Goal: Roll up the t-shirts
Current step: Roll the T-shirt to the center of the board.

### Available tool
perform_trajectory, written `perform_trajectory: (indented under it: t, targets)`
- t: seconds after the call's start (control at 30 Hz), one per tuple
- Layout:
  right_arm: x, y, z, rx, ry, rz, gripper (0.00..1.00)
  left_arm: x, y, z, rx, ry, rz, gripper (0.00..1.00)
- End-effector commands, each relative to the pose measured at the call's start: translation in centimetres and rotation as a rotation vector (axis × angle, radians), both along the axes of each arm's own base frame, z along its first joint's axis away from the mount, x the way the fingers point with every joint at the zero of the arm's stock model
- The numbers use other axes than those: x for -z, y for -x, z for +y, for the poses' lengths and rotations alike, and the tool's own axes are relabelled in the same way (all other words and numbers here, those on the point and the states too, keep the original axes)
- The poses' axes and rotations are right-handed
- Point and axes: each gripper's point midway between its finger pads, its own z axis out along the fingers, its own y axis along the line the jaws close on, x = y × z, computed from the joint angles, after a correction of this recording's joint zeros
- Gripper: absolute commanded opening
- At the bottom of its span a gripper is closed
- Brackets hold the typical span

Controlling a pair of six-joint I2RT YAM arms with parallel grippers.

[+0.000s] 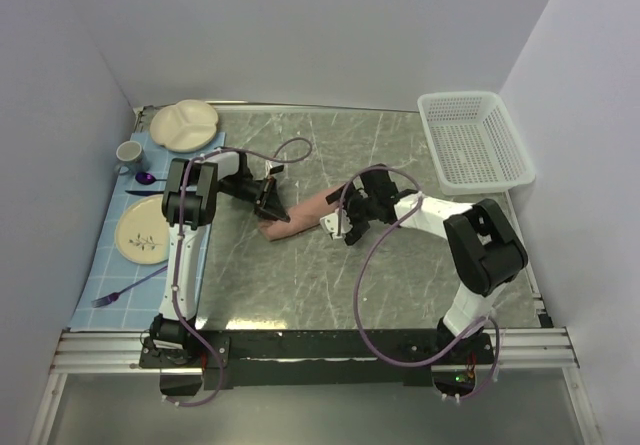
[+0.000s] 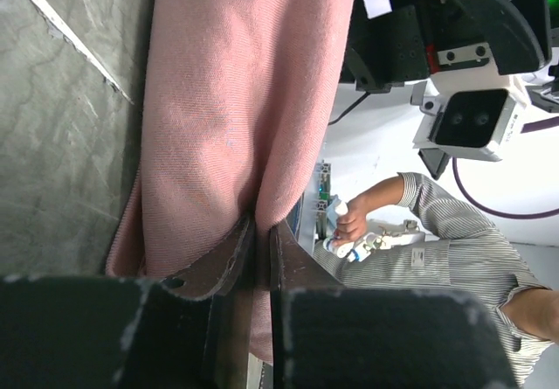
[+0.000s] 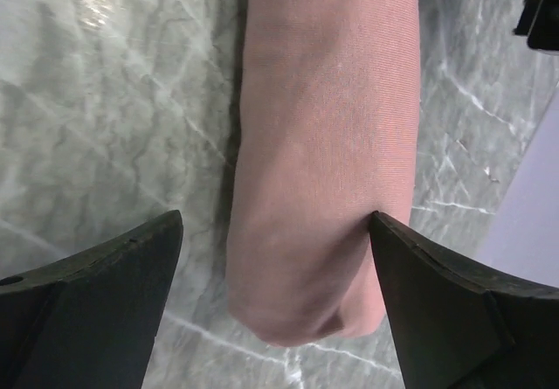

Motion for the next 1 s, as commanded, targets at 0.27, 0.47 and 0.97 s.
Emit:
perform_trajectory:
  t: [0.27, 0.47, 0.97]
  targets:
    - [1.7, -3.8, 1.2, -0.004, 0.073, -0.011, 0.76, -1.3, -0.8, 1.2, 0.0, -0.027, -0.096, 0.24]
    - [1.5, -4.2, 1.3, 0.015, 0.108, 0.091, 0.45, -5.1, -1.8, 2.9, 0.004, -0.068, -0.293, 0.59]
    - [-1.7, 3.7, -0.9, 0.157, 0.19, 0.611, 0.39, -12.0, 0.5, 7.5, 0.003, -0.572, -1.686, 0.79]
